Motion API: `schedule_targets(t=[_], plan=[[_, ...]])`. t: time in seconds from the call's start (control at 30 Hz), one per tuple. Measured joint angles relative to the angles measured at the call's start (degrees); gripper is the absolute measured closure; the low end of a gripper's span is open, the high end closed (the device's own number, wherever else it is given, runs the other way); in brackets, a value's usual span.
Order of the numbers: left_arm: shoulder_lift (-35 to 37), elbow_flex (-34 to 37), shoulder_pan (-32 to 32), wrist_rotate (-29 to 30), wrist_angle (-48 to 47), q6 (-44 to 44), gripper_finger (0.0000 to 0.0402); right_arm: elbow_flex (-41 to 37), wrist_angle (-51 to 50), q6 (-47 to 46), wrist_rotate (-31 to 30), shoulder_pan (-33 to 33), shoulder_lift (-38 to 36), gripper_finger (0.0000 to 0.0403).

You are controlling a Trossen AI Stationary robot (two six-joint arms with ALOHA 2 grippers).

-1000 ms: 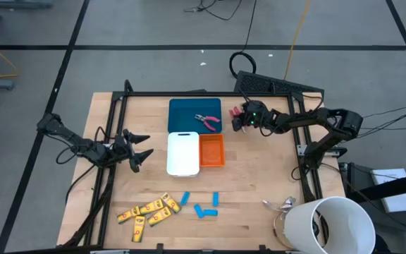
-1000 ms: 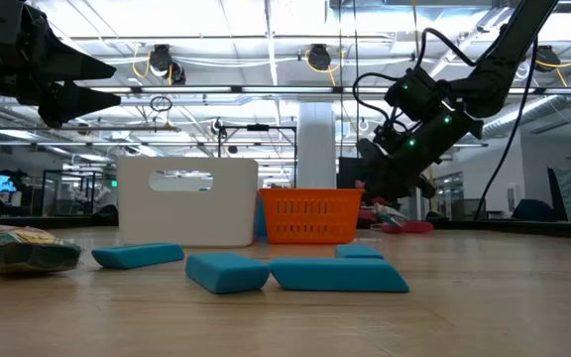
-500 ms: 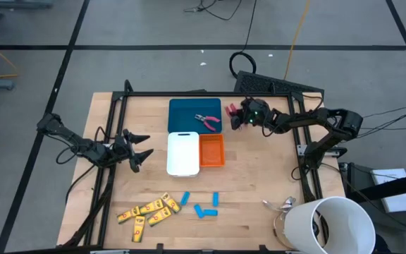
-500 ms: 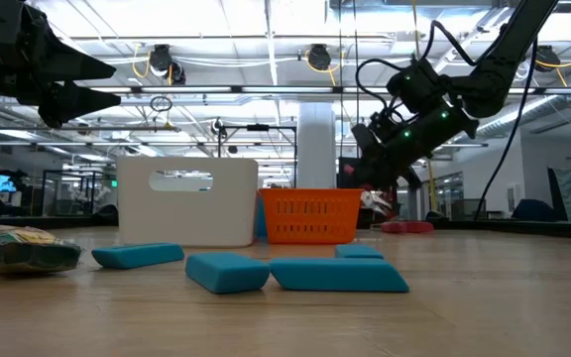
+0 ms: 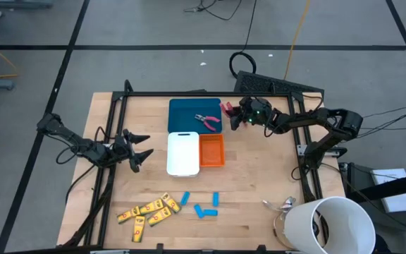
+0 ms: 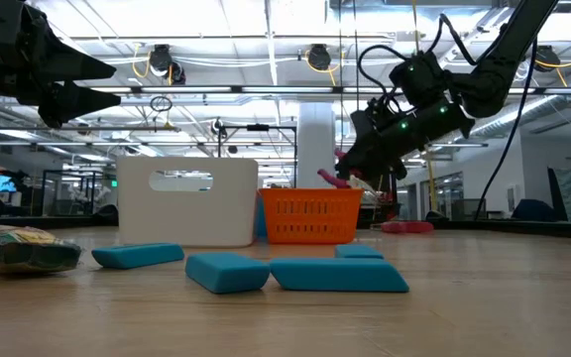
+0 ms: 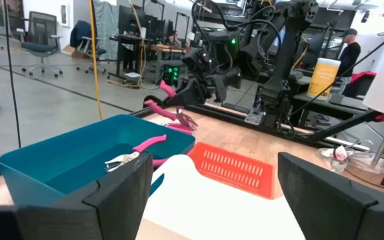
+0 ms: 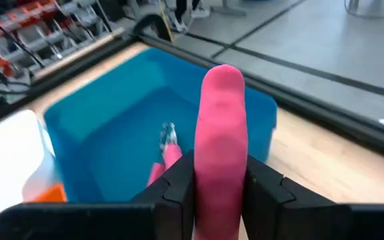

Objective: Pick & Place School Supplies
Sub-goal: Put the pink hole puncher into the blue bin

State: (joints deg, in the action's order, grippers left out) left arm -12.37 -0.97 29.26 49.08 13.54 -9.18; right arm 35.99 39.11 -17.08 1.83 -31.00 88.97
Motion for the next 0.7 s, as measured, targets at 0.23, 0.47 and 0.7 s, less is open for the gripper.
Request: schedule_targets(t=[0.23,0.47,0.7], plan=[[-0.01,0.0,0.02,-0.02,0.02,-0.01,0.0078,0.18,3.01,0.02,0.01,0.0,0.0,0.0322],[0.01,0.0,0.0,-0.01,0.01,-0.01,0.0078,4.86,0.22,0.45,3.16,0.68,0.0,0.0322],[0.01,0.0,0.0,0.0,0.02,0.01,0.0078,12.79,-7.6,4.55,2.86,2.08,0.0,0.0322]])
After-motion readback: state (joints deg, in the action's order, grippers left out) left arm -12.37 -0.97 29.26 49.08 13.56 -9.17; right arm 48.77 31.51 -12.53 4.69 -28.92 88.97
